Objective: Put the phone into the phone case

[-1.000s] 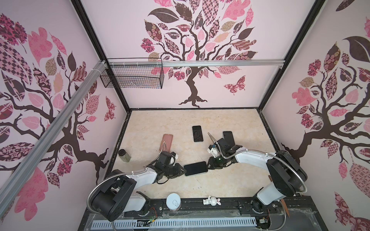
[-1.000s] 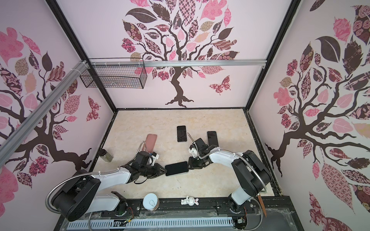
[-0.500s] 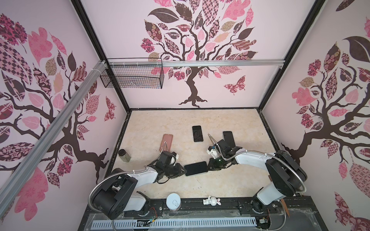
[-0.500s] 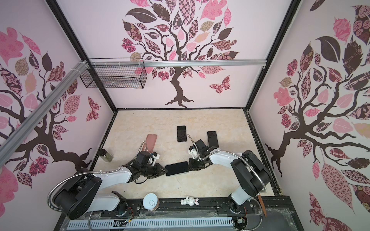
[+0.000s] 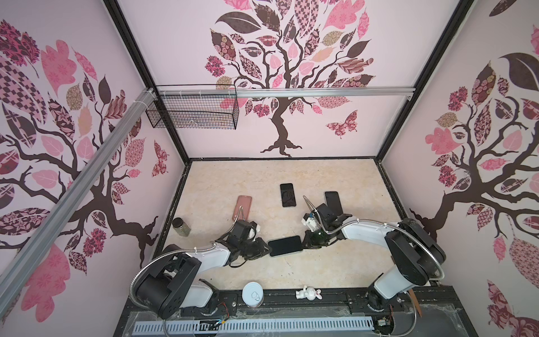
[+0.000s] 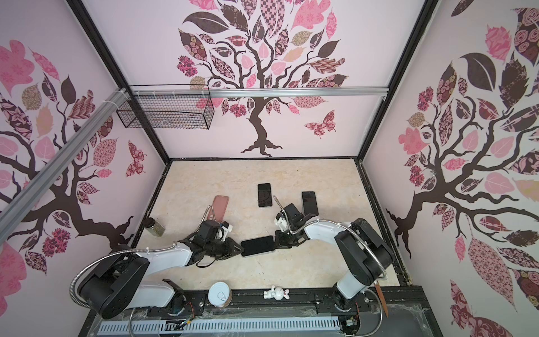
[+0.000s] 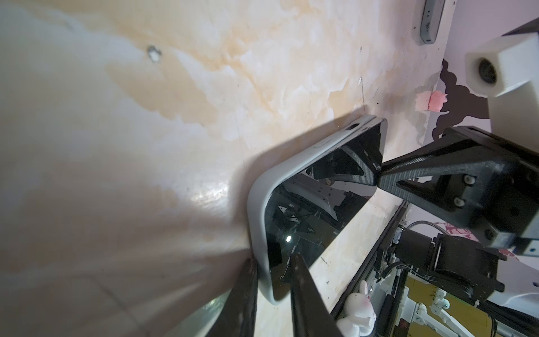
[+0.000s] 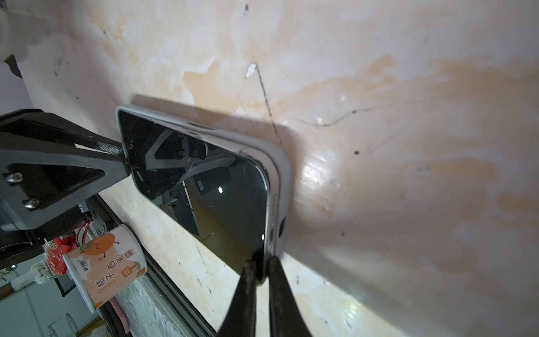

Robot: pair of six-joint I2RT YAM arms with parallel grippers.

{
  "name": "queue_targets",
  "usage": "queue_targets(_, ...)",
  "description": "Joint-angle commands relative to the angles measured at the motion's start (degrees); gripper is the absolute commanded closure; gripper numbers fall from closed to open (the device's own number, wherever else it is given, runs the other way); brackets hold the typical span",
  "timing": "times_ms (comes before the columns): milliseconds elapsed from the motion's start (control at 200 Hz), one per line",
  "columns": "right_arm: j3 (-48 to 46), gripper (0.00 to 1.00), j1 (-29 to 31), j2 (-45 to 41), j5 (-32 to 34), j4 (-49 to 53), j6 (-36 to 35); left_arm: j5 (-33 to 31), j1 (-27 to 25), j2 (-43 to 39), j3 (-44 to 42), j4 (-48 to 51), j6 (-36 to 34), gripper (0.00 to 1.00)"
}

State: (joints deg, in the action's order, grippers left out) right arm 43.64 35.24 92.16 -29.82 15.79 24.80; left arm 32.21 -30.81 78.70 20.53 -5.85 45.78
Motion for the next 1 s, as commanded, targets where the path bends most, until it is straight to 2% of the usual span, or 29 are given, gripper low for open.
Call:
queue_targets(0,-0.67,0.9,5.6,5.22,-1.39,-4.06,0.17,-0.76,-1.74,1.81,1.57,-1.94,-0.43,0.77)
queue_targets(770,-1.71,0.91,10.12,15.35,9.11,-4.13,0.25,-1.49,-2.54,2.05,1.79,-1.97,-0.2,0.8)
queue_targets(995,-2.11,0.9,10.94,16.08,11.43,-4.49,0.78,-1.45,-2.7,2.57,2.48,-1.88,-0.07,0.8)
